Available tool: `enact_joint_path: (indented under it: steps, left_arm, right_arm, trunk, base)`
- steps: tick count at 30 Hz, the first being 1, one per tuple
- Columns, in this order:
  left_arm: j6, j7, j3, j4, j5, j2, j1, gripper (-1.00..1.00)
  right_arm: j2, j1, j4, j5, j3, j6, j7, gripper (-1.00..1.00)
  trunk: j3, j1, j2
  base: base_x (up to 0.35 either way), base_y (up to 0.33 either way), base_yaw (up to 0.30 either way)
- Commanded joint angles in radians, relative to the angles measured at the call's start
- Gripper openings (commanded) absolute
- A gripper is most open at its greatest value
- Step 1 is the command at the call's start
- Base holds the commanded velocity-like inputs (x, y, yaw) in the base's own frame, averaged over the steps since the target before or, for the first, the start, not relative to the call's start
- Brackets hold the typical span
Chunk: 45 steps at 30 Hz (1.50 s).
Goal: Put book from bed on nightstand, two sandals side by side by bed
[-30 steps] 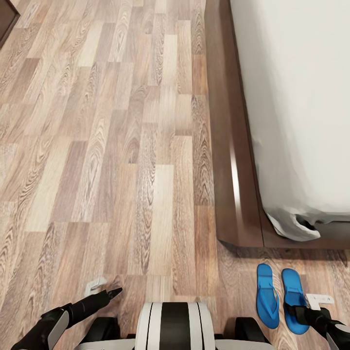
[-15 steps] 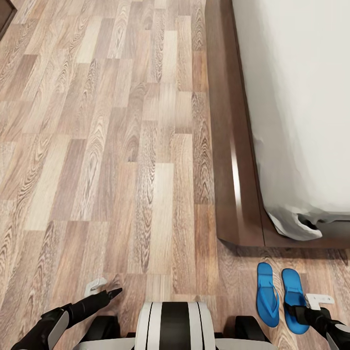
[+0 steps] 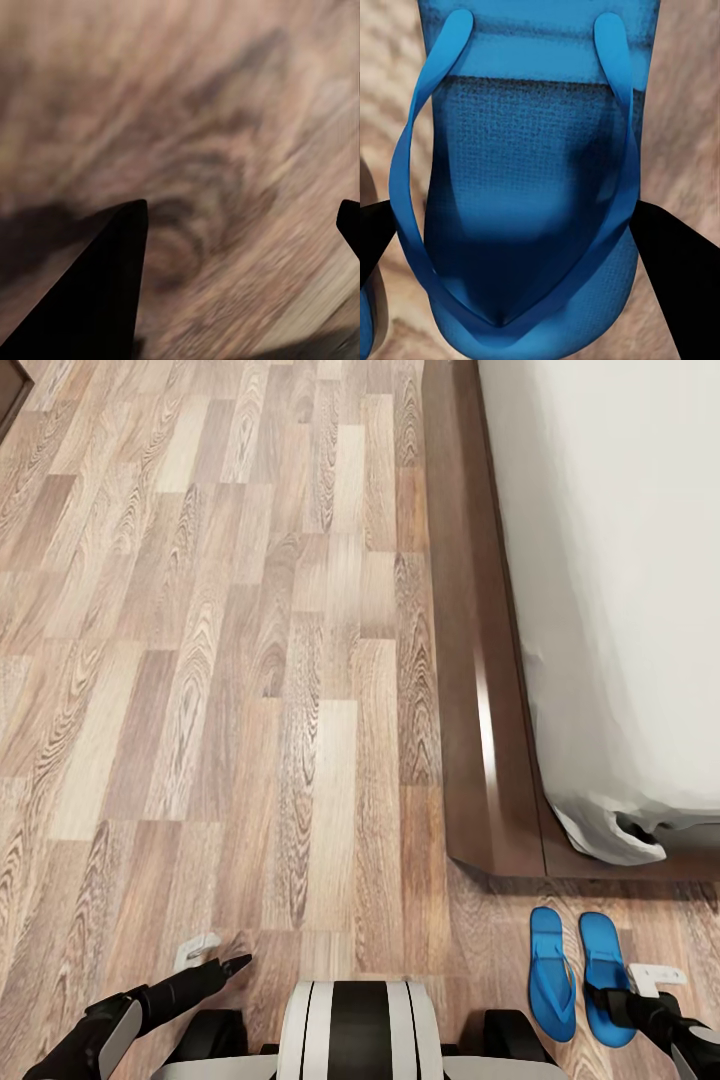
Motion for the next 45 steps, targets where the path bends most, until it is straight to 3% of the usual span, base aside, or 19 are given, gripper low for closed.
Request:
enact_joint_path:
  steps: [1, 20, 21, 36, 45]
  left_arm:
    - [0.004, -0.002, 0.005, 0.000, 0.013, 0.000, -0.001, 1.00]
    - [0.004, -0.002, 0.005, 0.000, 0.012, 0.000, -0.001, 1.00]
    - [0.004, -0.002, 0.005, 0.000, 0.012, 0.000, -0.001, 1.00]
    - [0.004, -0.002, 0.005, 0.000, 0.012, 0.000, -0.001, 1.00]
    - [0.006, -0.002, 0.005, 0.000, 0.011, 0.000, -0.001, 1.00]
  right_arm:
    - [0.001, 0.000, -0.004, -0.008, -0.006, 0.007, 0.007, -1.00]
    - [0.001, 0.000, -0.004, -0.008, -0.006, 0.007, 0.007, -1.00]
    - [0.001, 0.000, -0.004, -0.008, -0.006, 0.007, 0.007, 1.00]
    - [0.001, 0.000, -0.007, -0.008, -0.006, 0.007, 0.009, 1.00]
    - [0.001, 0.000, -0.007, -0.008, -0.006, 0.007, 0.008, 1.00]
  trunk:
    - [0.000, 0.000, 0.000]
    - [0.000, 0.000, 0.000]
    - [0.000, 0.000, 0.000]
    - [0.000, 0.000, 0.000]
    - [0.034, -0.004, 0.002]
  base:
    - [0.002, 0.000, 0.000]
    - [0.000, 0.000, 0.000]
    - [0.000, 0.000, 0.000]
    - [0.000, 0.000, 0.000]
    - [0.000, 0.000, 0.000]
